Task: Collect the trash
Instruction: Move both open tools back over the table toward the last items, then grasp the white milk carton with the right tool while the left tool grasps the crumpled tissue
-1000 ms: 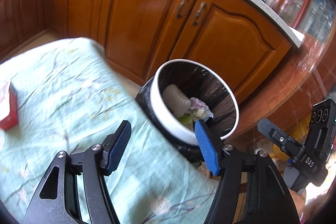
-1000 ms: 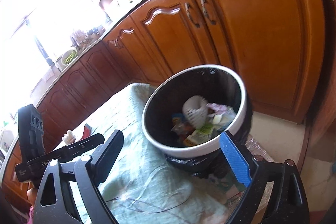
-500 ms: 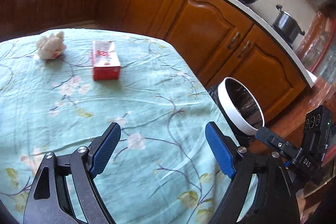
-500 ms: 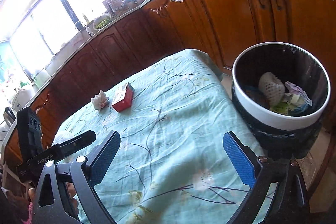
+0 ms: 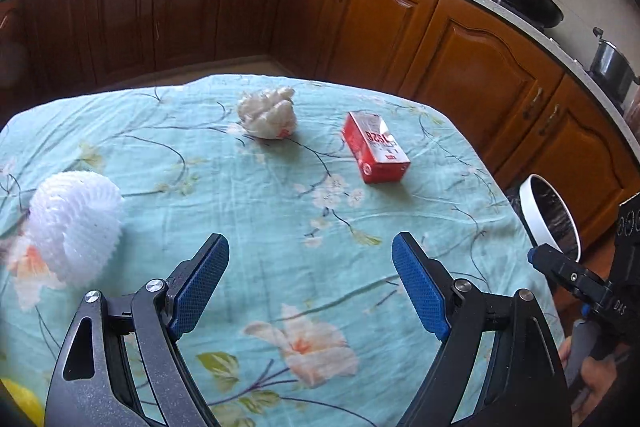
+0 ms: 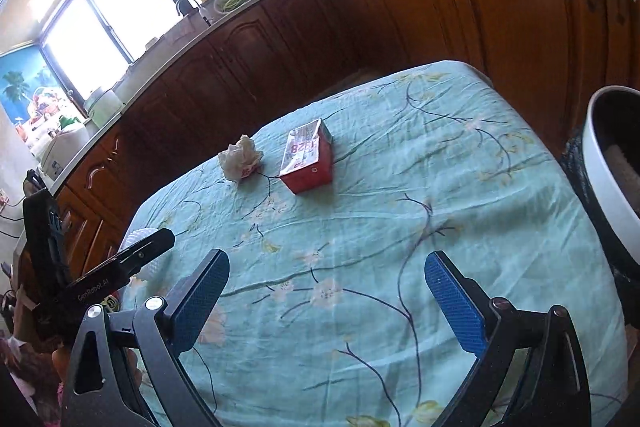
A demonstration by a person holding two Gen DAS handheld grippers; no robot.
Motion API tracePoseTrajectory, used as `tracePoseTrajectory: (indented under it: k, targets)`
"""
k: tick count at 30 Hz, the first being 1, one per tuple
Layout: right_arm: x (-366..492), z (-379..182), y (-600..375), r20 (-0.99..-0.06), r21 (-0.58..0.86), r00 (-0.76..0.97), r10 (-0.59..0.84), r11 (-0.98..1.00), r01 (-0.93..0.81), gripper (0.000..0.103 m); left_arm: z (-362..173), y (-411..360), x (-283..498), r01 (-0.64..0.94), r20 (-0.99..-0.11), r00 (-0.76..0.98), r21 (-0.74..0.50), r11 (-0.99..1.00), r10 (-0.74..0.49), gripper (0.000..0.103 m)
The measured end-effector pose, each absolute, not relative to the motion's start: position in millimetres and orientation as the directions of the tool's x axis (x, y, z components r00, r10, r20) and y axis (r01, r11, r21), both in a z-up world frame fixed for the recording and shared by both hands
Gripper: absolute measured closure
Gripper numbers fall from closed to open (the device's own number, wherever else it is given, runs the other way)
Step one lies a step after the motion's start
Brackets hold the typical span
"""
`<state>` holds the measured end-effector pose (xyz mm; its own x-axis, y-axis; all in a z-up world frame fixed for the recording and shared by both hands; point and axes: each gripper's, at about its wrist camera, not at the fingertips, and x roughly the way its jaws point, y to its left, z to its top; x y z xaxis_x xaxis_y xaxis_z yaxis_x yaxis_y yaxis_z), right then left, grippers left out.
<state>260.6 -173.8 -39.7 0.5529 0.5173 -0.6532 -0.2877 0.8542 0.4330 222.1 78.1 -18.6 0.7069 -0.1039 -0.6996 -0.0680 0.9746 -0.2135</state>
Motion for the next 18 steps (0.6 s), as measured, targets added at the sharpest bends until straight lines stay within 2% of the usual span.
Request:
tracePoseTrajectory:
  k: [6, 13, 18]
  targets:
    - [296.4, -36.6, -137.8, -0.661, 0.386, 0.549, 0.511, 0.86, -0.334, 0.004, -14.2, 100.8, 250.8, -0.115, -0.699, 0.714, -0.155, 0.981, -0.026, 0.017]
    - [344.4, -50.1, -99.7, -0.702, 0.341, 0.506, 0.501, 0.86, -0.379, 0.005, -15.0, 119.2, 299.7, -0.149, -0.717, 0.697, -0.155, 0.977, -0.007, 0.017]
    - [376.1, -67.8, -80.9, -0.74, 0.324, 0.463, 0.487, 0.862, -0.389, 0.015, -22.2, 119.0, 339.9, -0.15, -0.741, 0.671, -0.119, 0.982, 0.012, 0.017]
